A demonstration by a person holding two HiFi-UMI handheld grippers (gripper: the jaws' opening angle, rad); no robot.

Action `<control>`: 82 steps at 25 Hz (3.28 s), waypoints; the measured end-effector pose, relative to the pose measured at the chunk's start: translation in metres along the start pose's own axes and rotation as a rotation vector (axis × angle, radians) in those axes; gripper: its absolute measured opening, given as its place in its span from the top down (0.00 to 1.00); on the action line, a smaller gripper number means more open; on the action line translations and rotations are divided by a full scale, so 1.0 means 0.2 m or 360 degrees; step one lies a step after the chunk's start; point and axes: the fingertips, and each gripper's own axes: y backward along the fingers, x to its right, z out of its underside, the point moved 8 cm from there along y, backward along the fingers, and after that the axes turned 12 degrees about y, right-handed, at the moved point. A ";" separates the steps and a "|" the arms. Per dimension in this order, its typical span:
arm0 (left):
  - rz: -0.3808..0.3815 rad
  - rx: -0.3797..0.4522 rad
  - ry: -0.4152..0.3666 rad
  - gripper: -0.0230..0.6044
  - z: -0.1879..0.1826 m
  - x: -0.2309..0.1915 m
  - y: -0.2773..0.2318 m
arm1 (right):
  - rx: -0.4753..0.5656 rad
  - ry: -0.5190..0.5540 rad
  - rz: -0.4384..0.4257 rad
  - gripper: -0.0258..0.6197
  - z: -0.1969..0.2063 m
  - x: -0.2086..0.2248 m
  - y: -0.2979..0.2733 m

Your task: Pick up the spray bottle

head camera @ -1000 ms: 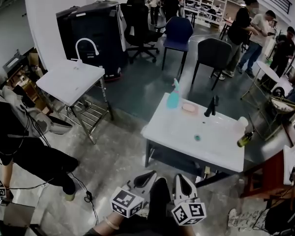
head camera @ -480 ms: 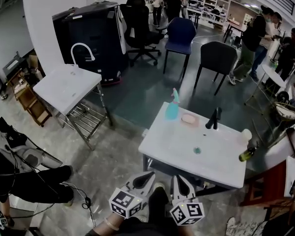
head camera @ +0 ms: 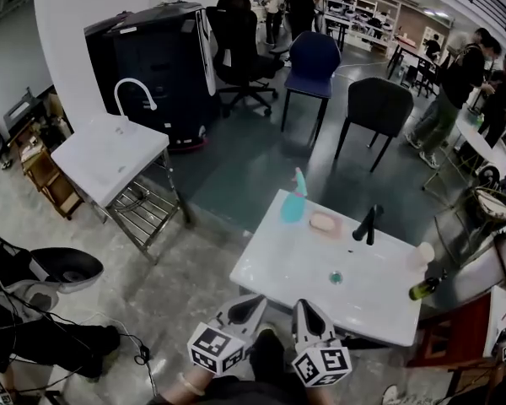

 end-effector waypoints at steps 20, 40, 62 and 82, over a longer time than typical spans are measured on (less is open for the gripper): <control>-0.0128 0.0058 0.0022 0.95 -0.16 -0.27 -0.58 | -0.0015 0.0060 -0.0120 0.94 -0.07 0.47 -0.56; -0.0146 0.0050 0.0029 0.95 -0.25 -0.38 -0.82 | 0.0050 0.0141 -0.0187 0.94 -0.17 0.62 -0.92; -0.0059 -0.0065 0.0038 0.95 -0.49 -0.76 -1.18 | -0.0014 0.0308 -0.0098 0.58 -0.22 0.74 -1.44; -0.0097 -0.0174 0.0170 0.95 -0.46 -0.99 -1.32 | 0.0027 0.0362 -0.0066 0.58 -0.19 0.80 -1.78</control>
